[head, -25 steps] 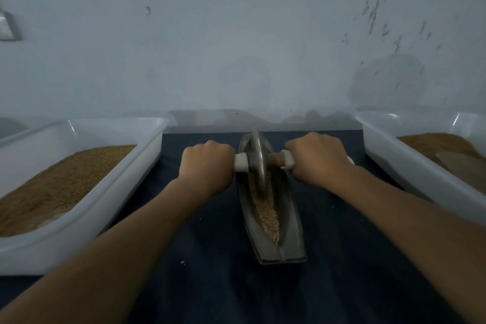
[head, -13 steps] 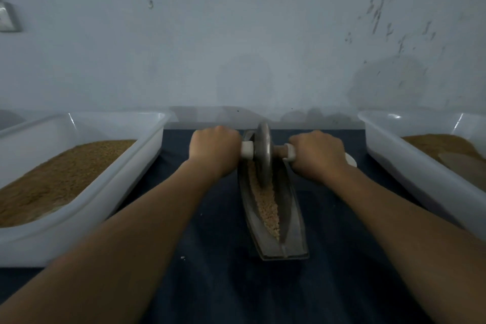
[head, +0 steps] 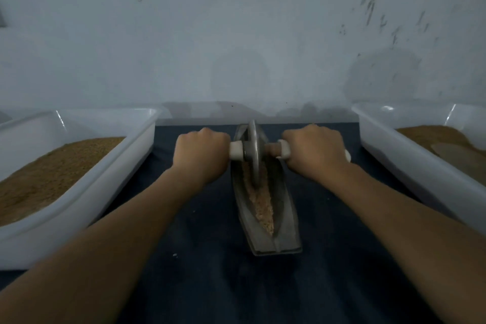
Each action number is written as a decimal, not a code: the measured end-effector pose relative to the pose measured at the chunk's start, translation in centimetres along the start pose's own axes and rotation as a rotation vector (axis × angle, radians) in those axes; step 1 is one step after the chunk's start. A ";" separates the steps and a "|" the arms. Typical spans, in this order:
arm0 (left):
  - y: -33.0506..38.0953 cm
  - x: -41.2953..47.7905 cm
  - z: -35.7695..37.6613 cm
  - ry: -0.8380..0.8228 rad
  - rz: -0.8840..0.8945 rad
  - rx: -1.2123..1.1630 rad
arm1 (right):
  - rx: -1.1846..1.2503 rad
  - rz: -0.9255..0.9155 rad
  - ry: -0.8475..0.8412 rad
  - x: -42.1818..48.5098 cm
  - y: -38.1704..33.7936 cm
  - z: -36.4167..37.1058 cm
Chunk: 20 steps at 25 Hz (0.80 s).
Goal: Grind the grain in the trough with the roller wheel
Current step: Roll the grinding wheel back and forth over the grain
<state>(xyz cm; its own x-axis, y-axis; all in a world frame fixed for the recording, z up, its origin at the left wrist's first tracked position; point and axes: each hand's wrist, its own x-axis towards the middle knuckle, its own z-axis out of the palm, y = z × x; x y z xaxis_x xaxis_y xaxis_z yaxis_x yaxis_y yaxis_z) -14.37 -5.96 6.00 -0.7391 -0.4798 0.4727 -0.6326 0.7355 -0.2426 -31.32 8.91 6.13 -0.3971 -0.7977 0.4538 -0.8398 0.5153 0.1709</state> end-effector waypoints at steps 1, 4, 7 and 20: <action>0.2 1.6 -0.2 -0.045 -0.008 0.011 | 0.020 0.046 -0.049 1.0 -0.1 0.2; 0.2 0.9 -1.0 -0.044 0.055 0.048 | 0.109 0.029 -0.147 0.5 0.8 0.3; -0.9 -4.4 -1.3 0.136 0.188 0.015 | -0.044 -0.144 0.221 -4.7 1.7 -0.1; -1.0 -2.2 0.3 0.020 0.064 -0.075 | -0.091 -0.122 0.000 -1.3 1.0 -1.2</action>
<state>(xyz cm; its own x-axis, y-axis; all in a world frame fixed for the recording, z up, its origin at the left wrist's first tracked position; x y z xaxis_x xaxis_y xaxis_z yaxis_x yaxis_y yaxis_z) -12.17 -5.77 4.89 -0.7724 -0.4216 0.4751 -0.5644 0.7986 -0.2088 -31.18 10.84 6.73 -0.2946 -0.8561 0.4247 -0.8449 0.4410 0.3029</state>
